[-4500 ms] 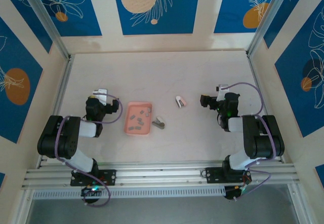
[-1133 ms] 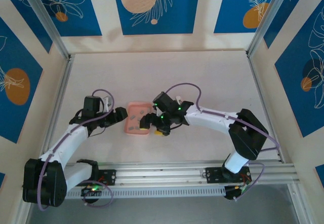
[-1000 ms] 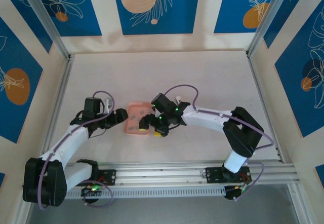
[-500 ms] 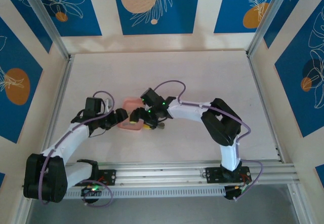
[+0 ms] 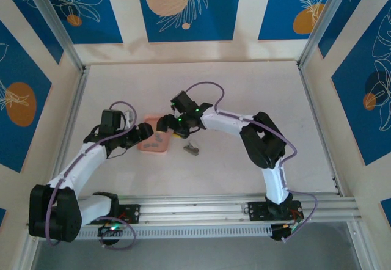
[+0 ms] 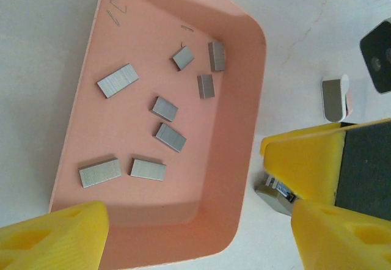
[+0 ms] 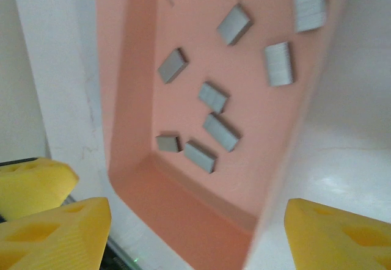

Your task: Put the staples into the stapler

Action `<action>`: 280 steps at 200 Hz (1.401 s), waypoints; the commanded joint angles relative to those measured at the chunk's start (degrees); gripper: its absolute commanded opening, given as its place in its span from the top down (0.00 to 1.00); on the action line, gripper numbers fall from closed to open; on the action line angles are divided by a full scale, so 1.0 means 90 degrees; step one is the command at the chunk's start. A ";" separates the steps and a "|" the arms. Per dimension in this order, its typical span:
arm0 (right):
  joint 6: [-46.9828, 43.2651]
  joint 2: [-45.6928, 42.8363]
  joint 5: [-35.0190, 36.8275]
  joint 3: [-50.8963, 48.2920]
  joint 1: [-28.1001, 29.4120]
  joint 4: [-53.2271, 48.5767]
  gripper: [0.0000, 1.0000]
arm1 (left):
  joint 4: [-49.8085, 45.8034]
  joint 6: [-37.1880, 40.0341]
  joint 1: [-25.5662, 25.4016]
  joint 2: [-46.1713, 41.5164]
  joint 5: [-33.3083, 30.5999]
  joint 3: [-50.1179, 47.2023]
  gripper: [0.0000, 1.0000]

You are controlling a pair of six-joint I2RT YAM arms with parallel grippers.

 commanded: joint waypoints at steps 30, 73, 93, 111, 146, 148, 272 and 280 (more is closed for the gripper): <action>-0.1752 -0.1425 0.0573 -0.0579 -0.0149 -0.1369 0.24 | -0.0218 0.0285 -0.0037 0.0137 0.0349 0.0207 0.22; -0.3723 -0.1302 0.0933 -0.0432 -0.0026 -0.2779 0.32 | -0.0341 0.0321 -0.0038 0.0189 0.0303 0.0190 0.22; -0.4289 -0.0940 0.1235 -0.0211 0.0114 -0.3231 0.32 | -0.0374 0.0310 -0.0034 0.0131 0.0234 0.0190 0.22; -0.4565 -0.0630 0.1422 -0.0084 0.0240 -0.3390 0.32 | -0.0396 0.0319 -0.0027 0.0122 0.0191 0.0209 0.21; -0.4759 -0.0158 0.1615 0.0054 0.0326 -0.3337 0.32 | -0.0406 0.0289 -0.0033 0.0130 0.0179 0.0209 0.22; -0.4767 -0.0144 0.1621 0.0060 0.0328 -0.3324 0.32 | -0.0407 0.0294 -0.0037 0.0130 0.0177 0.0209 0.22; -0.5094 -0.0642 0.1934 -0.0134 0.0367 -0.2981 0.34 | -0.0398 0.0191 -0.0029 0.0093 0.0158 0.0275 0.22; -0.5098 -0.0747 0.1959 -0.0212 0.0341 -0.2955 0.30 | -0.0378 0.0155 -0.0030 0.0058 0.0135 0.0273 0.21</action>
